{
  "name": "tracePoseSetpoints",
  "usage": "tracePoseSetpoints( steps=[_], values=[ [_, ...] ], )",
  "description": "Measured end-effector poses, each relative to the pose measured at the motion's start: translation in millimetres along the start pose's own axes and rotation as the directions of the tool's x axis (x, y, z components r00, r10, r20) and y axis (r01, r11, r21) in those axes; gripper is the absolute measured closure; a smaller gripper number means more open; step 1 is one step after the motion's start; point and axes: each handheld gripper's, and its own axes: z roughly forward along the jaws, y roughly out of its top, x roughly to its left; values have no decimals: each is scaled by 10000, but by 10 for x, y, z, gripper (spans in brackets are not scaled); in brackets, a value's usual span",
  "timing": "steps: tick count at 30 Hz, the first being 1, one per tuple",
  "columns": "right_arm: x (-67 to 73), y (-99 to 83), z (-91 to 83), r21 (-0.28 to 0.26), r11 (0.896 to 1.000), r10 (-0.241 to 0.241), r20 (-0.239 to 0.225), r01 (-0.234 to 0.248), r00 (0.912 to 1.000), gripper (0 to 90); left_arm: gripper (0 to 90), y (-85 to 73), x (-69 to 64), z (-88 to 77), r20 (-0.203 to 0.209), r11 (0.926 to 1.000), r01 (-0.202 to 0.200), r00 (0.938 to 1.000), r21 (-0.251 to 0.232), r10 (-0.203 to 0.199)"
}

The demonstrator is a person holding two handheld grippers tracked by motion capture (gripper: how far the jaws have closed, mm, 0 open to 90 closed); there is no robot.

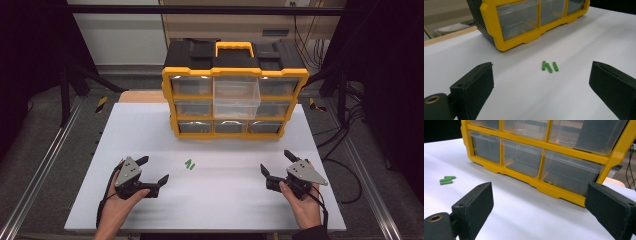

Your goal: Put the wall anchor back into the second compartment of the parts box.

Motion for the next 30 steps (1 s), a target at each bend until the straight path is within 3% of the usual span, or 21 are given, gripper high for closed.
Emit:
tracePoseSetpoints(
  steps=[7, 13, 21, 26, 30],
  values=[
    [2, -8, -6, 33, 10000, -72, -138, 72, 9999, 86, 54, 38, -47, 199, 73, 9953, 18, 10000, 970, -25],
    [-29, -23, -7, 59, 10000, -50, -77, 50, 10000, 84, 71, 79, 6, 359, 144, 9807, 21, 9999, 1955, -51],
    [-29, -21, -10, 13, 10000, -21, -61, 21, 10000, 79, 193, 192, 67, 603, 123, 9661, 15, 9999, 2583, -48],
    [-31, -21, -11, 1, 10000, -51, -78, 51, 10000, 79, 292, 275, 64, 778, 259, 9505, -108, 9997, 3104, 29],
    [-19, -25, -9, 105, 9999, -41, -110, 42, 9999, 80, 376, 318, 43, 916, 525, 9329, -316, 9985, 3588, 137]
  ],
)
